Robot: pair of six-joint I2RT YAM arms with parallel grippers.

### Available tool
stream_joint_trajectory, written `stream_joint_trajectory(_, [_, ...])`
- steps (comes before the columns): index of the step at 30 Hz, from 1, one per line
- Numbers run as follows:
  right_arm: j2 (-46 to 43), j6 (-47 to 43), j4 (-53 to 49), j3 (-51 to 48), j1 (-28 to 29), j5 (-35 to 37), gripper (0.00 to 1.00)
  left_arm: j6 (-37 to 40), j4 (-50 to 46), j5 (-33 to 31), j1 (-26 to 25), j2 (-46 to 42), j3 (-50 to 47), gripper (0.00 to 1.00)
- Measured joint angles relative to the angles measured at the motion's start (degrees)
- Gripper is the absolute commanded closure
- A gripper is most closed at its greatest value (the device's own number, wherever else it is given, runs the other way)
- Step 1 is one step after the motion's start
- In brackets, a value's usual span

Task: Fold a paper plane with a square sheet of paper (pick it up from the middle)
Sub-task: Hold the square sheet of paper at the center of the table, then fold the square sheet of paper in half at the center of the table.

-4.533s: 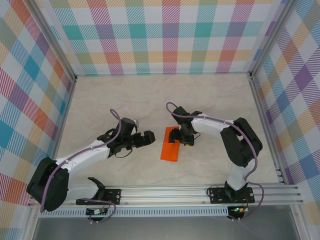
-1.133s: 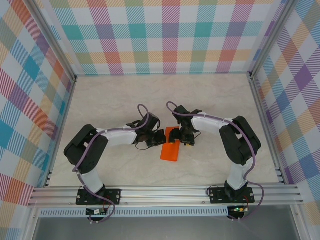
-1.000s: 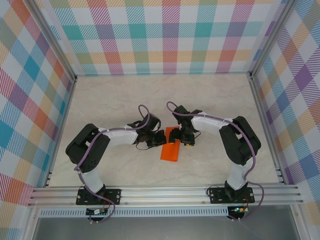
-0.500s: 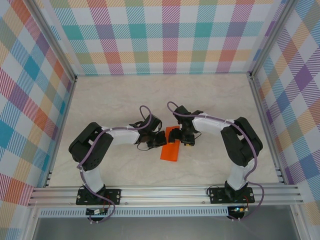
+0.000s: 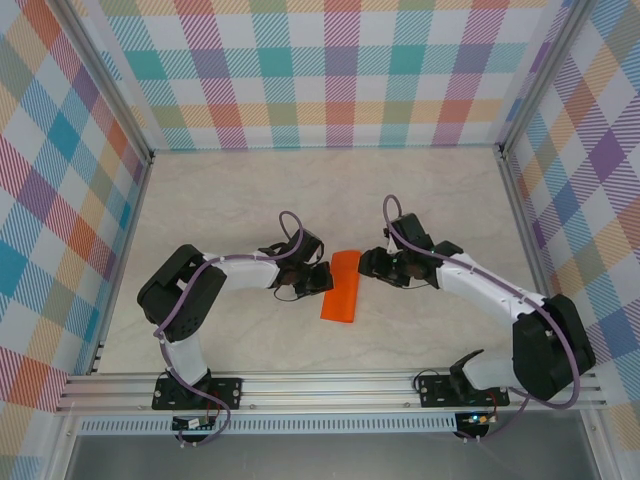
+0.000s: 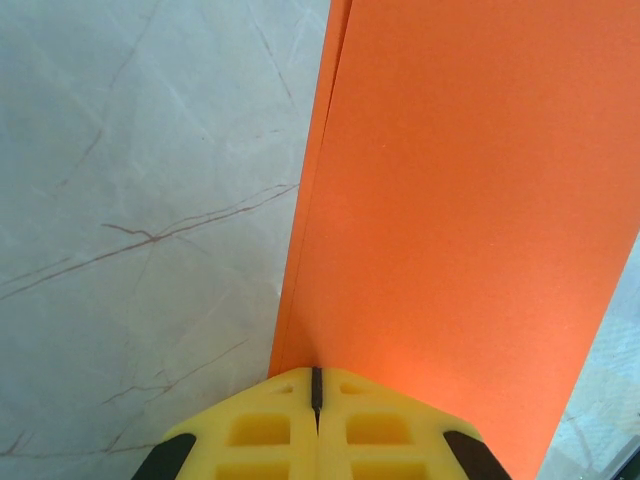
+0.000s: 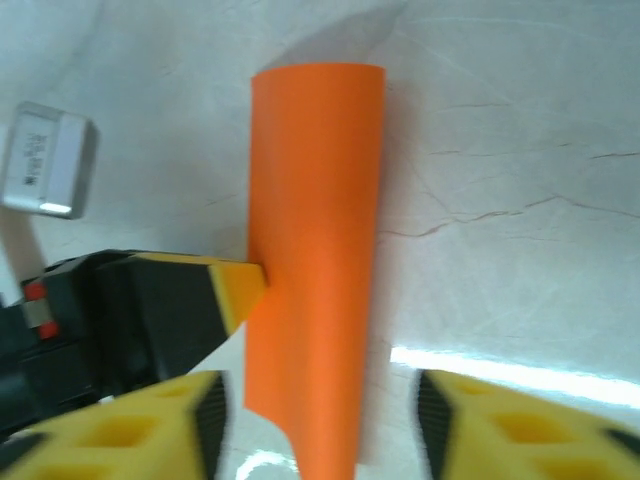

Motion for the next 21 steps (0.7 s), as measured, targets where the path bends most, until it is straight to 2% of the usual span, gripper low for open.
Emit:
stream_joint_trajectory(9, [2.8, 5.7, 10.1, -3.9, 0.0, -9.1, 1.00, 0.0, 0.0, 0.0, 0.0, 0.0, 0.0, 1.00])
stream_joint_trajectory(21, [10.7, 8.1, 17.6, -5.1, 0.0, -12.7, 1.00, 0.0, -0.1, 0.0, 0.0, 0.1, 0.1, 1.00])
